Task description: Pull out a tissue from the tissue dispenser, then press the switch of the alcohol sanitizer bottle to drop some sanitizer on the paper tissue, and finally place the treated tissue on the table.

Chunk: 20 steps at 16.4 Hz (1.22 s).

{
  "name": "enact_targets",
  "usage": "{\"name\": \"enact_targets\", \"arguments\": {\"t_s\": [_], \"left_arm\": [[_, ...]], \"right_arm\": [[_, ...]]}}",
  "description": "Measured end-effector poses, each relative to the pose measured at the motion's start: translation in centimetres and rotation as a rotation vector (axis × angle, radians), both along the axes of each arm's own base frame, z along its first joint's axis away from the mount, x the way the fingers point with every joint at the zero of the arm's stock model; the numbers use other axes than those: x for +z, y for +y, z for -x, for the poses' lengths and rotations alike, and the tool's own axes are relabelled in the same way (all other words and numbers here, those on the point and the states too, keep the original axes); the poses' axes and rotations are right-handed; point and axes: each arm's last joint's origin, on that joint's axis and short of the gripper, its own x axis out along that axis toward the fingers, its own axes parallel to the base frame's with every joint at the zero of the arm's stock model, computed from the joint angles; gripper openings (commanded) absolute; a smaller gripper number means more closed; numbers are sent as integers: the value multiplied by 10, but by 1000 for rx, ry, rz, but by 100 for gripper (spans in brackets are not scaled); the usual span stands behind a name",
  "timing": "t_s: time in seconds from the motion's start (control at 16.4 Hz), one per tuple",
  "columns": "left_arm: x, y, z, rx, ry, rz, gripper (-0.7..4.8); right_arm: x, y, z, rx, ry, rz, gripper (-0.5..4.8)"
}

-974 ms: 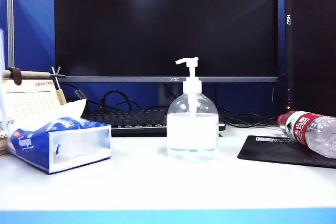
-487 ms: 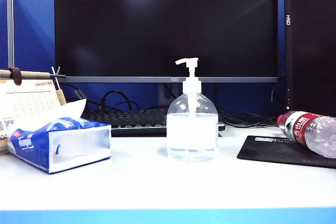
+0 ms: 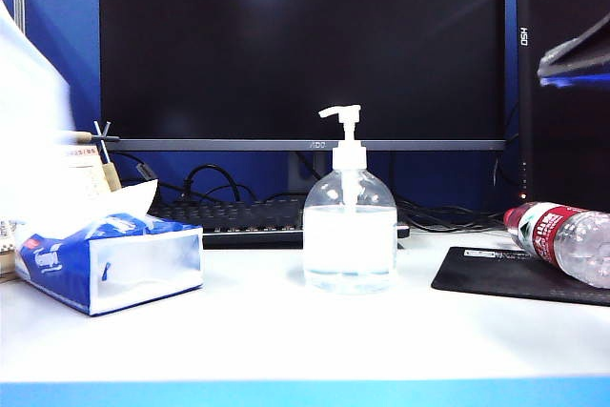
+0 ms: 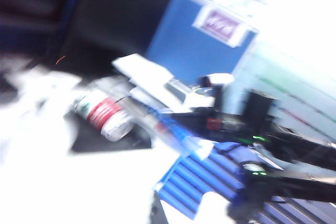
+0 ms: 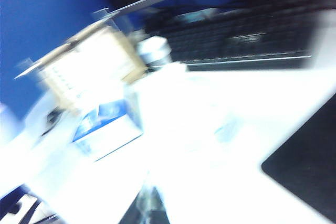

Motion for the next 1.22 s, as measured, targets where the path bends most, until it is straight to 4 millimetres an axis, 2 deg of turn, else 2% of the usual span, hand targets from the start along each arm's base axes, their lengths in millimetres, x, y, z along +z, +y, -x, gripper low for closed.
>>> {"name": "enact_targets", "arguments": {"t_s": [0.18,0.24,0.3,0.43,0.73,0.85,1.03,1.1,1.16,1.22], "left_arm": [[-43,7,-18,236,116,-33,-6],[-62,6,-19,315,198,-102,-6],[-72,3,-18,320,232,-160,-6],[-77,0,-18,363,246,-216,-6],[-84,9,-22,796,394,-293,-6],[-86,10,-22,856,436,-292,-6],[-86,10,-22,826,445,-273,5],[-86,9,-22,819,452,-262,102],[-86,9,-22,820,466,-248,330],[-86,9,-22,822,485,-231,479]], "right_arm": [[-26,2,3,-5,43,24,-5],[-35,1,3,-9,61,32,-5],[-43,1,4,-9,79,40,-5],[-43,0,3,-28,75,42,-5],[-36,0,1,-56,2,17,-5],[-32,0,1,-55,-29,4,-5],[-30,0,1,-56,-54,-6,-5],[-30,0,1,-56,-54,-6,-5],[-30,0,1,-56,-54,-6,-5],[-30,0,1,-56,-54,-6,-5]]}}
